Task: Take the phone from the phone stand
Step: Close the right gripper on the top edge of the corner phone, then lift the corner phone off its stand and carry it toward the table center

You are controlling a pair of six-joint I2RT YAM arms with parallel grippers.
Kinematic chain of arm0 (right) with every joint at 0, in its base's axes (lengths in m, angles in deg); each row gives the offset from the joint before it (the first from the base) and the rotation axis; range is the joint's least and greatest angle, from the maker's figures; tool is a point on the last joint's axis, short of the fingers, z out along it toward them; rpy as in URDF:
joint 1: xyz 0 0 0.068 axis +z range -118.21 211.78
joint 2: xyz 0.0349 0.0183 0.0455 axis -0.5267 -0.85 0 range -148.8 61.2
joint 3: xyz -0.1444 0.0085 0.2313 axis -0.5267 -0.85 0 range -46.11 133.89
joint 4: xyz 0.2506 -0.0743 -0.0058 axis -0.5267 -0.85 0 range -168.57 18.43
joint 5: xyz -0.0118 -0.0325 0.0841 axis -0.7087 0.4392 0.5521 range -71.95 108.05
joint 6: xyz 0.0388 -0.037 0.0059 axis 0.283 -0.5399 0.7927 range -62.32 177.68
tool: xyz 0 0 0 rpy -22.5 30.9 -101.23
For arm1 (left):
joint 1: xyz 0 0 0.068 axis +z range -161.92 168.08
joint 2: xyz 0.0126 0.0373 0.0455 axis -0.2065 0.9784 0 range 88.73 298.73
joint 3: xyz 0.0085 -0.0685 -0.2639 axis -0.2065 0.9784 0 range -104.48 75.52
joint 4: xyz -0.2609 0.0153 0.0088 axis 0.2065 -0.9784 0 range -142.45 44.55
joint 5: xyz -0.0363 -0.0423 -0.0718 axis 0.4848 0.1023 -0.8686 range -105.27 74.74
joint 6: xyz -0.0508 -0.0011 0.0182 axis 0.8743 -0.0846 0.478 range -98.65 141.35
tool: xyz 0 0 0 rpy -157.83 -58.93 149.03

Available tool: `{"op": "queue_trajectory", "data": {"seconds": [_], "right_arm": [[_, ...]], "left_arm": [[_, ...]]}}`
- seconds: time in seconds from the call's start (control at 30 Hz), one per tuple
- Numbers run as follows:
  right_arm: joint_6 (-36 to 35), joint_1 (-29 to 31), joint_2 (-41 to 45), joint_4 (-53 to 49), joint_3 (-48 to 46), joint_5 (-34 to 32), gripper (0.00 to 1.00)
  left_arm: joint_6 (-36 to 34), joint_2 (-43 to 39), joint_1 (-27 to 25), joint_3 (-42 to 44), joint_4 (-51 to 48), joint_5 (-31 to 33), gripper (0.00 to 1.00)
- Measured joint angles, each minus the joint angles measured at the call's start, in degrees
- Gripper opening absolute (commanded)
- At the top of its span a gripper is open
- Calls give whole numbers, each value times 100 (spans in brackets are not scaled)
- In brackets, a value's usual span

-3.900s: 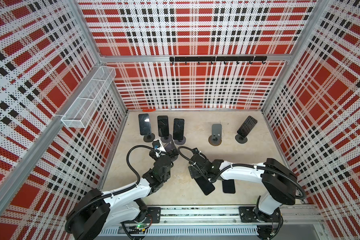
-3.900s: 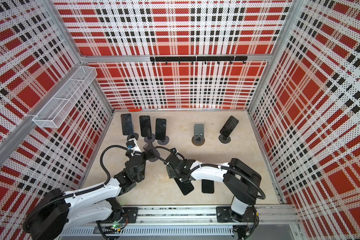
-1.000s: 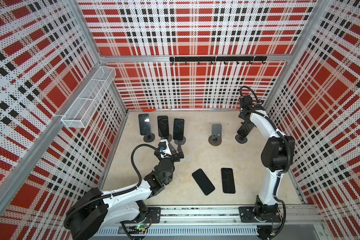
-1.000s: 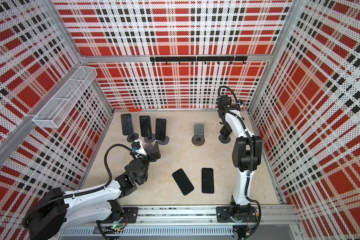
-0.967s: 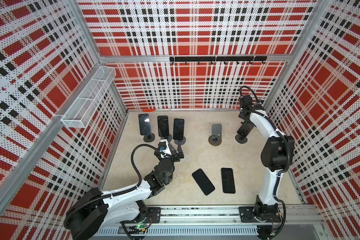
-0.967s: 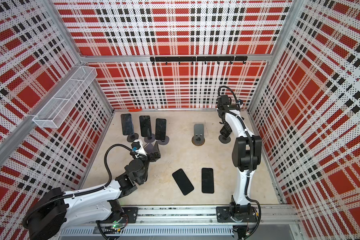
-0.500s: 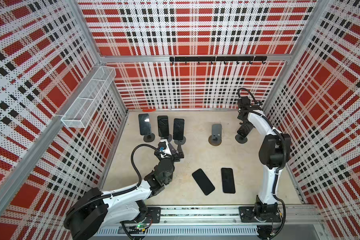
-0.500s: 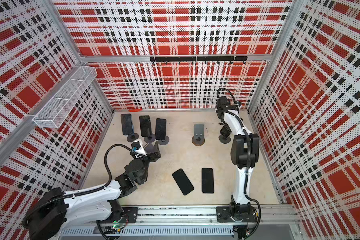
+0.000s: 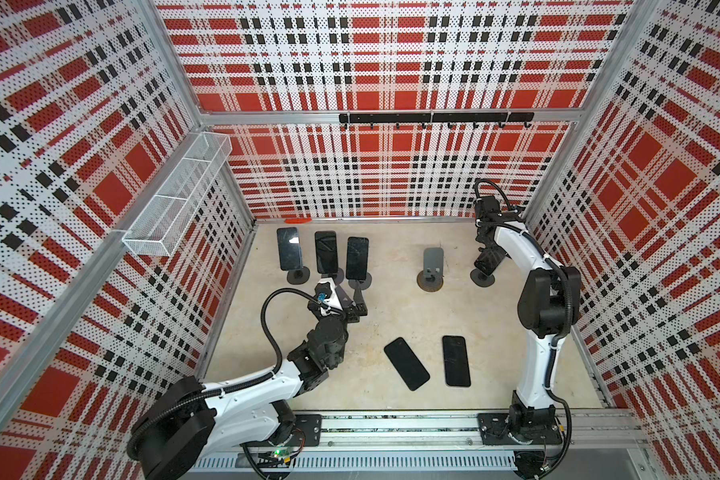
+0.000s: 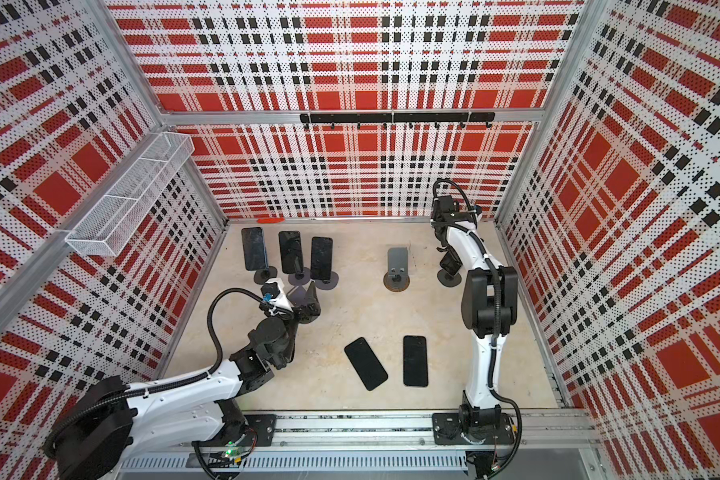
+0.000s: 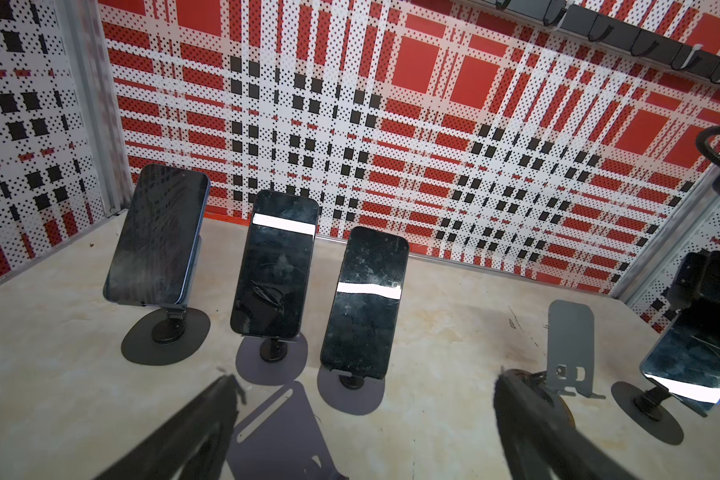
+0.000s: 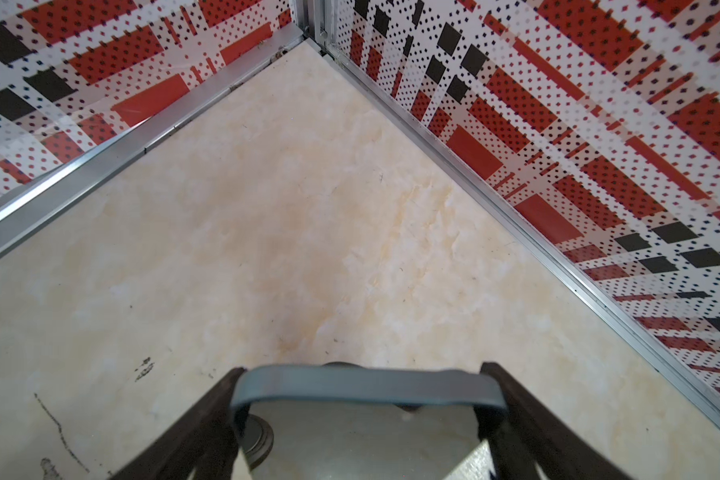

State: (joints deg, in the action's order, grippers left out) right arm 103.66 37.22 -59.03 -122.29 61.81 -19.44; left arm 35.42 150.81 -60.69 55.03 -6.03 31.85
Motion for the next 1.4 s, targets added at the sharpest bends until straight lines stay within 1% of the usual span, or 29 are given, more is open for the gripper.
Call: {"op": "queue_trajectory", "data": {"seconds": [0.33, 0.57, 0.77, 0.97, 1.4], "right_arm": [[13, 0, 0, 140, -33, 52, 75], [-44, 0, 4, 234, -74, 63, 69], [-162, 0, 131, 387, -269, 90, 69], [-542, 9, 442, 629, -726, 142, 65], [-1528, 140, 1117, 837, -1460, 179, 65]], "left_arm": [[72, -4, 15, 0, -2, -28, 98], [94, -66, 22, 7, -2, -35, 98], [118, -70, 35, 37, -9, -46, 98], [149, -70, 55, 44, -9, -66, 98], [221, -136, 92, 57, -35, -133, 98]]}}
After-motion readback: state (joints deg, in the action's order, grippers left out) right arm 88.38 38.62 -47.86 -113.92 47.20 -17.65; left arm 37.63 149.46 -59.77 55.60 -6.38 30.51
